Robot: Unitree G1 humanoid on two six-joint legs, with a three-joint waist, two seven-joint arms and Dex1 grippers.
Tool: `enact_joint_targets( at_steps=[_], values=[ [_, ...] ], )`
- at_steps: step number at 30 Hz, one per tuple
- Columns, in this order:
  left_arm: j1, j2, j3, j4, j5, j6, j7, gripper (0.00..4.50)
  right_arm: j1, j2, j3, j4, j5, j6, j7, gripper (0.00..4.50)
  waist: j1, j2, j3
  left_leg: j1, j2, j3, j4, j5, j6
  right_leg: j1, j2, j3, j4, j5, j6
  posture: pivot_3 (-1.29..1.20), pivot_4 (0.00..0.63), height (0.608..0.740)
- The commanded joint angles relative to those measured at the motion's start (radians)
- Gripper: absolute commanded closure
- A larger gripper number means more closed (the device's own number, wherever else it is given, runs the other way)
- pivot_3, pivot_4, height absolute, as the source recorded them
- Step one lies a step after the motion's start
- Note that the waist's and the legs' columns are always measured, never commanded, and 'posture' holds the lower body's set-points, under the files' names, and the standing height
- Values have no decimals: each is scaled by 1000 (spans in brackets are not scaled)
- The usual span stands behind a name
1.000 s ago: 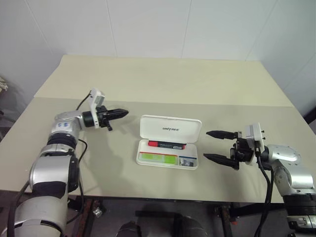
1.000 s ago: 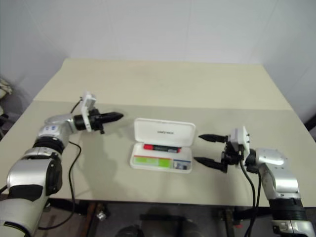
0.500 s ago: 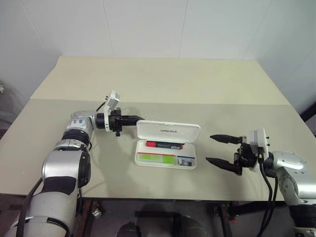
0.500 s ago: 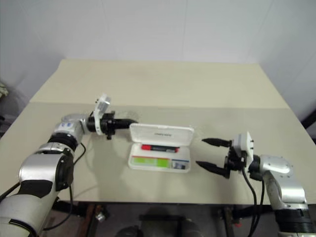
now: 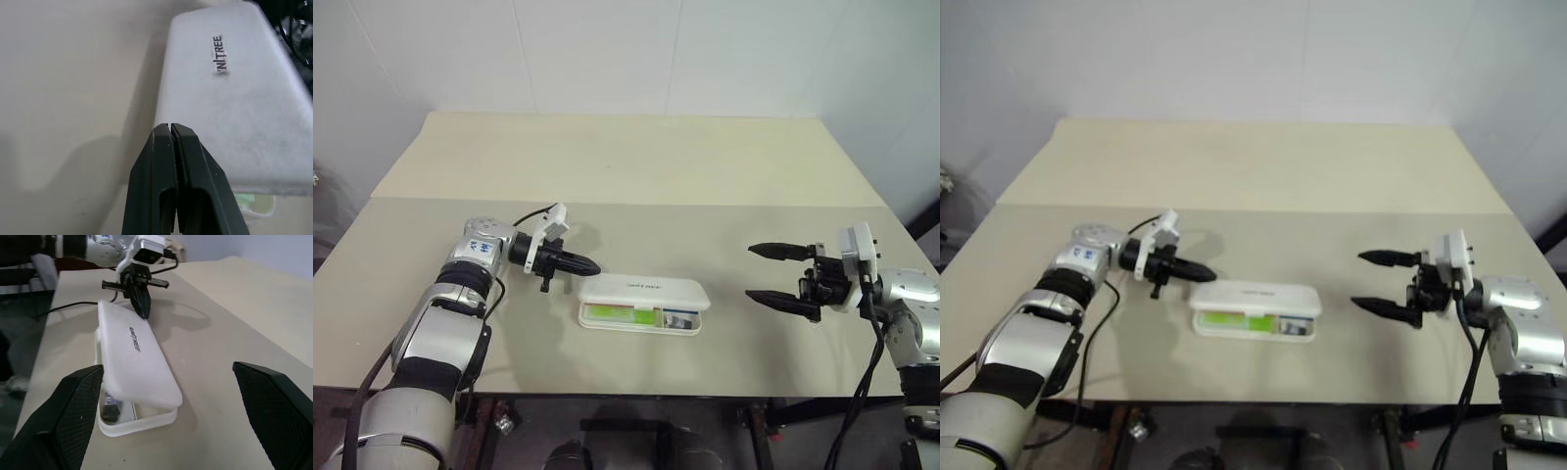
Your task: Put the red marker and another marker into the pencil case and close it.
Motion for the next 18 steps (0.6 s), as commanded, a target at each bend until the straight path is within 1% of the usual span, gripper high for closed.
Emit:
enact_joint_targets(
  at_steps=[1,6,11,16,18],
  values=[
    [25,11,-100,-95,-70,-12,-112,4459,-49,-11,-12,1,14,-3,30,0,0,0,0,0,0,0,0,0,0,0,0,0,0,0,0,0,150,740],
    [21,18,-222,-123,-94,-53,-112,4459,-55,4,-15,-60,50,48,9,0,0,0,0,0,0,0,0,0,0,0,0,0,0,0,0,0,150,740],
    [-9,-1,-282,-57,-53,-127,-112,4459,-27,2,-28,-134,88,114,-15,0,1,0,0,1,0,0,1,0,0,0,0,1,0,0,0,0,150,740],
    [-29,-15,-342,-13,-19,-189,-112,4459,4,8,-33,-177,87,125,-40,0,4,0,0,1,0,-1,2,-1,1,1,0,1,0,0,0,0,150,740],
    [-34,-14,-379,6,14,-237,-112,4459,10,12,-32,-187,86,124,-52,0,3,0,0,1,0,0,2,-2,4,1,0,2,-2,0,0,0,150,740]
  ],
)
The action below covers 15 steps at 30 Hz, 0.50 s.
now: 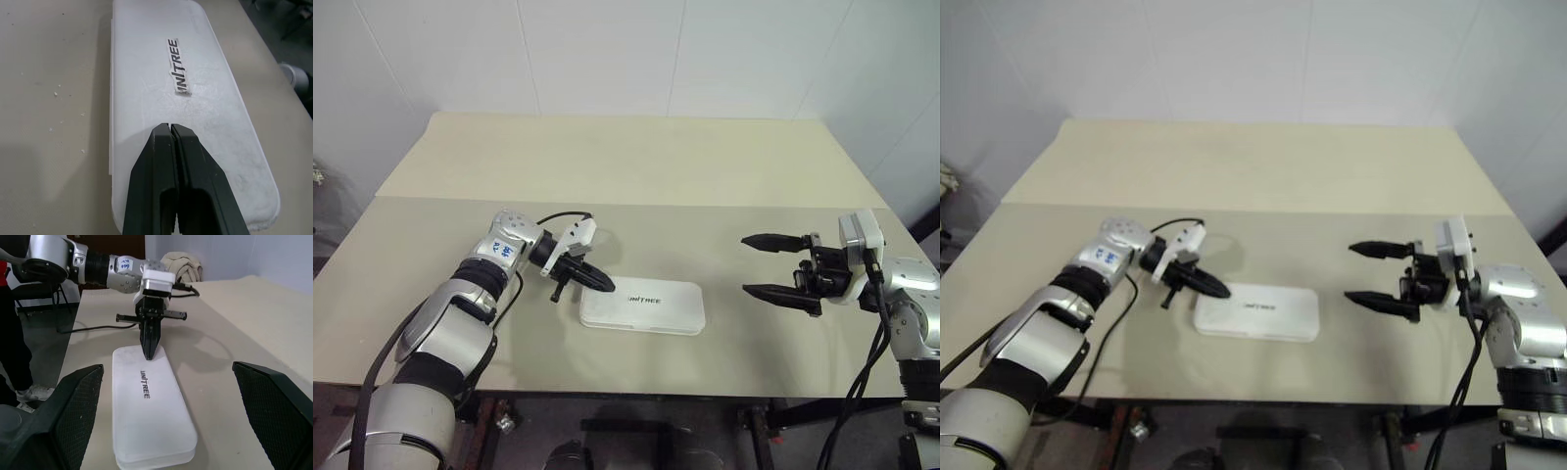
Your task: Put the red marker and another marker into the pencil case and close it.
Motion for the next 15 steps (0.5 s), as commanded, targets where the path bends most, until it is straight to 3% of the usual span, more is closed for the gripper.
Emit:
enact_joint_targets(
  at_steps=[1,3,6,11,15],
  values=[
    [14,-5,-96,58,108,-65,-112,4459,6,3,-27,-48,19,-1,-19,0,-1,0,0,0,0,0,0,0,0,0,0,0,0,0,0,0,150,740],
    [7,-11,-111,70,118,-84,-112,4459,5,8,-24,-49,14,-4,-26,0,-1,0,-1,1,0,0,0,0,0,0,0,0,1,0,0,0,150,740],
    [-17,-37,-33,113,155,-78,-107,4459,-19,22,-16,-32,2,-16,-40,0,-1,1,-2,2,0,0,0,0,0,0,0,1,2,0,0,0,150,740],
    [-27,-59,192,115,80,-16,-65,4459,-41,37,-11,-9,-13,-32,-50,0,-3,0,-1,1,0,-1,1,1,1,0,0,1,2,0,0,0,150,740],
    [-10,-73,404,40,-38,144,-32,4459,-56,52,-9,16,-27,-47,-63,0,-4,0,-1,-2,0,-1,1,1,1,-1,0,0,5,0,0,0,150,740]
  ],
)
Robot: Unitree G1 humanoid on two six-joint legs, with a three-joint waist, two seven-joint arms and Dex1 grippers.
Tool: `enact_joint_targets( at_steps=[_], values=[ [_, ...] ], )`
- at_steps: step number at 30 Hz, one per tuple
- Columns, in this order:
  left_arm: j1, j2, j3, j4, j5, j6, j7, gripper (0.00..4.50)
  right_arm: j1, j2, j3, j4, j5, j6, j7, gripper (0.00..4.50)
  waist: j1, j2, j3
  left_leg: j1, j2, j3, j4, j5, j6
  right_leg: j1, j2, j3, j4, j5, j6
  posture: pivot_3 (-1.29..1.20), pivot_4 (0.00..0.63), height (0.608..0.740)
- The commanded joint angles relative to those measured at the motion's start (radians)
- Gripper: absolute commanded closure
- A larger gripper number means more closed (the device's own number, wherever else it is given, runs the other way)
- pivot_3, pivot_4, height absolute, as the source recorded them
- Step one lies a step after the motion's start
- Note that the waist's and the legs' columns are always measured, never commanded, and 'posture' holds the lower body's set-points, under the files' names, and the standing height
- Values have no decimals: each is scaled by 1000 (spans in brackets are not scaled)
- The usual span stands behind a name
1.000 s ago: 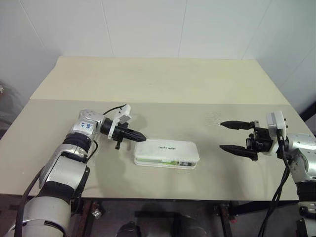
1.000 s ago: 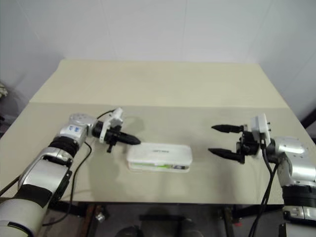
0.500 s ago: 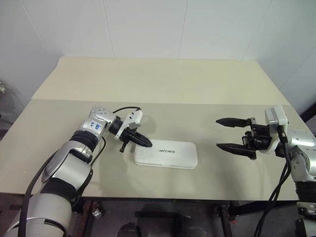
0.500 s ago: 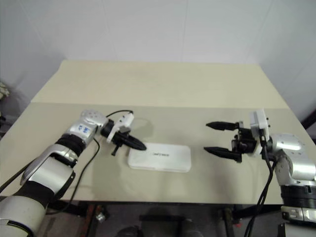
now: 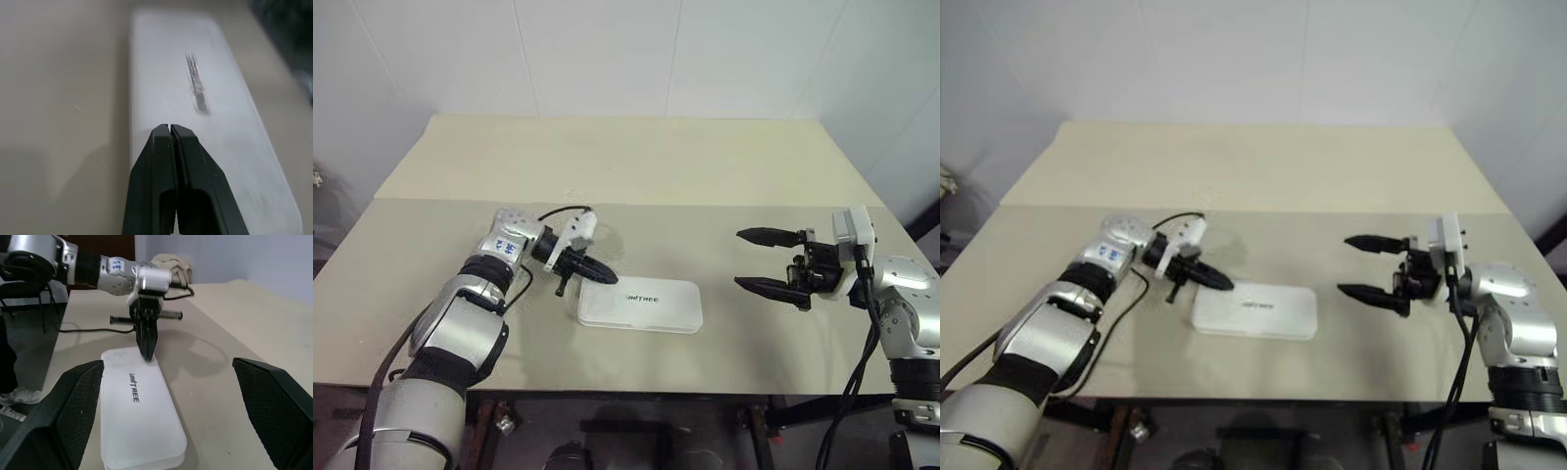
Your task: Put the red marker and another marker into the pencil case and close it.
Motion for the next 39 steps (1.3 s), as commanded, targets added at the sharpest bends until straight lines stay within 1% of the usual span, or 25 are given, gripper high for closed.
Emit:
enact_joint_targets(
  at_steps=[1,4,5,7,10,11,12,14,20,23,24,29,31,34,39],
  values=[
    [25,1,168,-106,-100,120,-34,4459,-32,13,-8,11,-4,-28,-13,0,-2,0,0,0,0,0,0,0,0,0,0,0,0,0,0,0,150,740],
    [120,16,235,-250,-120,151,-35,4459,-52,23,1,34,-16,-36,-11,0,-3,0,0,0,0,2,-1,0,-1,0,0,0,-2,0,1,0,150,740],
    [162,25,245,-321,-124,172,-24,4459,-63,26,5,44,-21,-36,-11,0,-5,0,0,0,0,2,-1,1,-3,0,0,0,-2,0,2,0,150,740],
    [232,44,262,-449,-132,233,1,4459,-85,31,13,65,-30,-40,-4,0,-5,0,0,1,0,4,-2,1,-4,0,0,1,-2,0,2,0,150,740],
    [330,79,287,-624,-142,279,24,4459,-119,33,24,100,-44,-49,7,0,-3,0,0,0,1,4,-2,1,-4,-1,0,1,-2,0,2,0,150,740],
    [355,96,288,-673,-149,323,20,4065,-127,33,27,108,-46,-52,11,0,-3,0,0,0,1,4,-1,1,-4,-1,0,1,-2,0,2,0,150,740],
    [375,110,289,-712,-153,352,15,3853,-137,32,29,122,-50,-55,15,0,-1,0,0,1,1,4,-1,1,-4,-1,0,2,-1,0,2,0,150,740],
    [416,146,302,-783,-167,395,4,3277,-159,30,35,155,-60,-67,29,0,-2,1,0,1,1,4,-1,1,-4,-1,0,2,-1,0,2,0,150,740],
    [482,214,336,-850,-154,364,-2,1261,-244,29,48,294,-103,-124,76,0,-4,1,0,2,1,6,-1,1,-4,-1,0,3,-1,0,2,0,150,740],
    [510,244,367,-893,-177,366,-4,239,-281,29,51,347,-117,-147,91,0,-4,1,1,2,1,6,-2,1,-4,-1,0,3,-1,0,1,0,150,740],
    [514,248,373,-907,-184,375,-4,21,-295,27,50,369,-121,-154,99,0,-4,1,1,2,1,6,-2,1,-4,-1,0,3,-1,0,1,0,150,740],
    [550,280,431,-902,-195,284,-36,21,-358,31,58,430,-147,-188,103,0,-6,1,1,2,1,7,-2,1,-4,-2,0,4,-1,0,1,0,150,740],
    [571,284,464,-906,-202,247,-12,21,-363,33,54,442,-149,-198,104,0,-7,1,1,2,1,7,-2,1,-4,-2,0,4,-1,-1,1,0,150,740],
    [628,293,513,-987,-201,218,57,21,-358,42,50,453,-151,-212,99,0,-7,1,1,1,1,7,-2,1,-5,-3,0,4,-1,-1,1,0,150,740],
    [721,321,550,-1083,-208,234,103,21,-357,73,48,471,-151,-239,83,0,-7,1,1,2,2,8,-2,0,-5,-3,0,4,-1,-1,1,0,150,740]
  ],
)
